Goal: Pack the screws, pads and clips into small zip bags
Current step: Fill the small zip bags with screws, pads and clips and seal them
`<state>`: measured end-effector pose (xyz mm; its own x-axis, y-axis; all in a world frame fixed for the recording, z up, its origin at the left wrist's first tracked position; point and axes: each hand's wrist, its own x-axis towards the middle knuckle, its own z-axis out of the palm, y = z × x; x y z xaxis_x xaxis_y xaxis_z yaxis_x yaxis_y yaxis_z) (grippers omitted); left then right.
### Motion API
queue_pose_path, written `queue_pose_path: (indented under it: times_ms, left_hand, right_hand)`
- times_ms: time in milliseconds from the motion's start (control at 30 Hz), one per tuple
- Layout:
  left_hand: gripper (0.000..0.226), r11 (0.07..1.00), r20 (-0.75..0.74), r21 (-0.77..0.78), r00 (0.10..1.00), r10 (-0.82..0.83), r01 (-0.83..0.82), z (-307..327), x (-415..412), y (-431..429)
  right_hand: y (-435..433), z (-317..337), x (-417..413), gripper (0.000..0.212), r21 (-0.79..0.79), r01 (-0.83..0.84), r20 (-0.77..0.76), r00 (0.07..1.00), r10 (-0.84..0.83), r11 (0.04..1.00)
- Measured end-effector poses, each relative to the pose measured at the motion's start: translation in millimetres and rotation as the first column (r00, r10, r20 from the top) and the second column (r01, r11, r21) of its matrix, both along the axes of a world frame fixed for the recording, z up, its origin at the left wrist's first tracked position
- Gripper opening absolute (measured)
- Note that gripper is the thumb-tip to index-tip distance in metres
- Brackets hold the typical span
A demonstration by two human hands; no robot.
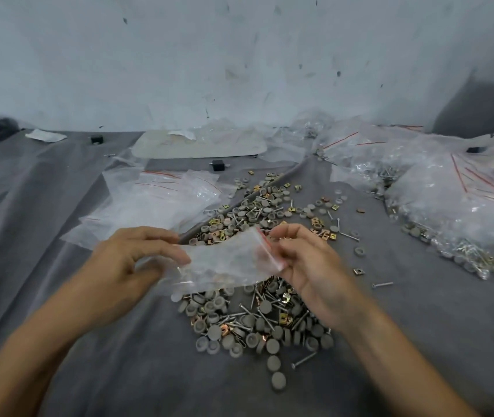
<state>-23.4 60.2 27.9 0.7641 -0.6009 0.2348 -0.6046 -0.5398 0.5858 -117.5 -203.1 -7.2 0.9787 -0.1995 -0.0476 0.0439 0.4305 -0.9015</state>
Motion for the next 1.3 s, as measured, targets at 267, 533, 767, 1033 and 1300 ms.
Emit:
queue_pose_path:
  times_ms: [267, 533, 767, 1033, 1300]
  left_hand:
    - [0.137, 0.966, -0.14, 0.179, 0.976, -0.164, 0.188, -4, -29, -26]
    - [0.139, 0.977, -0.152, 0.12, 0.976, -0.156, 0.175, -14, -26, -27]
    - [0.087, 0.993, 0.02, 0.03, 0.993, -0.114, 0.114, -12, -20, -30]
    - [0.133, 0.97, -0.226, 0.124, 0.958, -0.176, 0.208, -17, -12, -13]
    - [0.034, 0.966, -0.032, 0.237, 0.995, -0.098, 0.103, -20, 1, -8]
  right_hand:
    - [40, -5, -11, 0.022, -0.419, -0.145, 0.139, 0.965, 0.222, 0.896]
    - [46, -7, -15, 0.028, -0.476, -0.22, 0.11, 0.946, 0.306, 0.852]
    - [51, -19, -16, 0.013, -0.927, 0.024, 0.141, 0.946, 0.291, 0.374]
    - [49, -19, -15, 0.01, -0.82, 0.062, 0.213, 0.956, 0.202, 0.57]
    - [35, -14, -17, 0.007, -0.849, 0.139, 0.221, 0.97, 0.103, 0.51]
